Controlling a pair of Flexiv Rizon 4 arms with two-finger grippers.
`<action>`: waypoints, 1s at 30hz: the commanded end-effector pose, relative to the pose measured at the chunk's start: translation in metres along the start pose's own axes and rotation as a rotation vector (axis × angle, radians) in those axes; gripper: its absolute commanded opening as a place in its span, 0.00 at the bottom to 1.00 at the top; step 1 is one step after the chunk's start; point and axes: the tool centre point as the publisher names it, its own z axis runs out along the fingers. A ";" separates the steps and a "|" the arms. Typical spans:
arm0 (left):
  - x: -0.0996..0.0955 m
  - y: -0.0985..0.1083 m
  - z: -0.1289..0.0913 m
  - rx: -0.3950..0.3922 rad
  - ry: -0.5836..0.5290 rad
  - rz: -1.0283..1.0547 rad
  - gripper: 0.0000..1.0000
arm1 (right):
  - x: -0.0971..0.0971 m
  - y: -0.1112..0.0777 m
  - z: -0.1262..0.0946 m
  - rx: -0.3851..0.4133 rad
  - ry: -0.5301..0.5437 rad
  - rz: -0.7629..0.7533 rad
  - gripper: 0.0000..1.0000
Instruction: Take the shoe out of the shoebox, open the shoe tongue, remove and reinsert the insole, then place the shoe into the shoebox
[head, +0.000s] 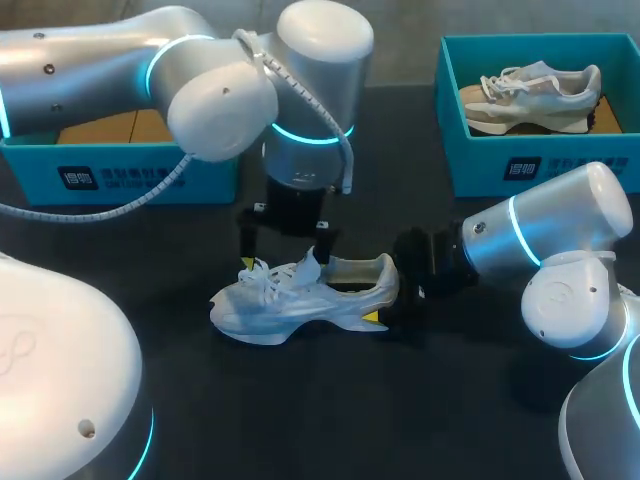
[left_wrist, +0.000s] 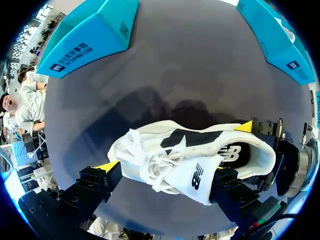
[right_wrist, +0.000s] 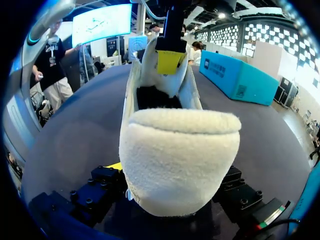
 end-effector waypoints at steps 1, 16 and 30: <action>-0.009 -0.001 -0.003 0.008 0.031 0.005 0.35 | 0.000 -0.002 0.007 0.004 -0.003 0.001 0.00; -0.010 -0.002 -0.010 0.041 0.149 0.046 0.00 | 0.000 -0.002 0.007 0.004 -0.003 0.001 0.00; -0.043 0.025 -0.004 0.089 0.220 -0.021 0.00 | 0.000 -0.002 0.007 0.004 -0.003 0.001 0.00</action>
